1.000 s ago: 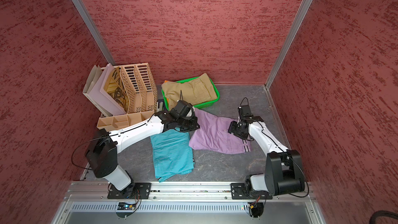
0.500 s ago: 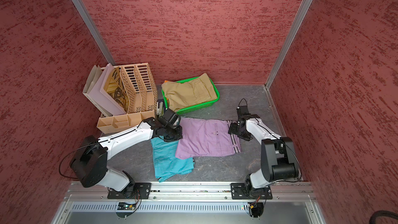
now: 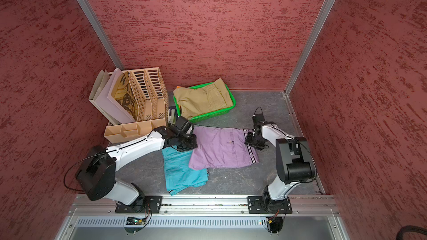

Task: Put the folded long pants in the basket
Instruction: Pick up the long pant at the center of the board, then place the long pant in the basket.

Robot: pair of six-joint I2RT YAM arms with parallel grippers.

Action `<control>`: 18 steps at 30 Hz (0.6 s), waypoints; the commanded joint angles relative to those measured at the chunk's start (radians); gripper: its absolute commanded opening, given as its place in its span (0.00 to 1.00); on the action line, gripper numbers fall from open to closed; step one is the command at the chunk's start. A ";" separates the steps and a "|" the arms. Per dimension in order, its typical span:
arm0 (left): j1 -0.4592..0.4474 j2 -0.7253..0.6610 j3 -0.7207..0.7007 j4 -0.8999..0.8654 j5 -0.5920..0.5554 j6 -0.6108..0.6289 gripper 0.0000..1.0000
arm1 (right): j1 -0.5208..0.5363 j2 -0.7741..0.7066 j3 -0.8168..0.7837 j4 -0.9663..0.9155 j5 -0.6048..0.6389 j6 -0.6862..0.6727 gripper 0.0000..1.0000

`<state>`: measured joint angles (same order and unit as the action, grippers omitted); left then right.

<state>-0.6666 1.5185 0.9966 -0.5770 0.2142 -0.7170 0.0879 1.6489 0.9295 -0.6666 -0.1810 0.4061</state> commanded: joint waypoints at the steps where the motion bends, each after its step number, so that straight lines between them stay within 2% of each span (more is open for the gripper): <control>1: -0.003 -0.002 0.016 0.015 0.017 0.025 0.00 | -0.003 0.017 0.008 0.003 -0.003 -0.006 0.33; 5: -0.008 -0.032 0.047 -0.012 0.022 0.030 0.00 | -0.002 -0.056 0.019 -0.024 0.022 -0.003 0.02; 11: -0.030 -0.089 0.137 -0.050 0.089 0.044 0.00 | -0.001 -0.174 0.093 -0.139 0.052 -0.005 0.00; 18: -0.034 -0.113 0.339 -0.198 0.098 0.084 0.00 | 0.013 -0.280 0.308 -0.298 0.040 -0.011 0.00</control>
<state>-0.7013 1.4414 1.2610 -0.7097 0.2897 -0.6739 0.0963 1.4200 1.1423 -0.8936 -0.1711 0.4026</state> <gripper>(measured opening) 0.073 0.104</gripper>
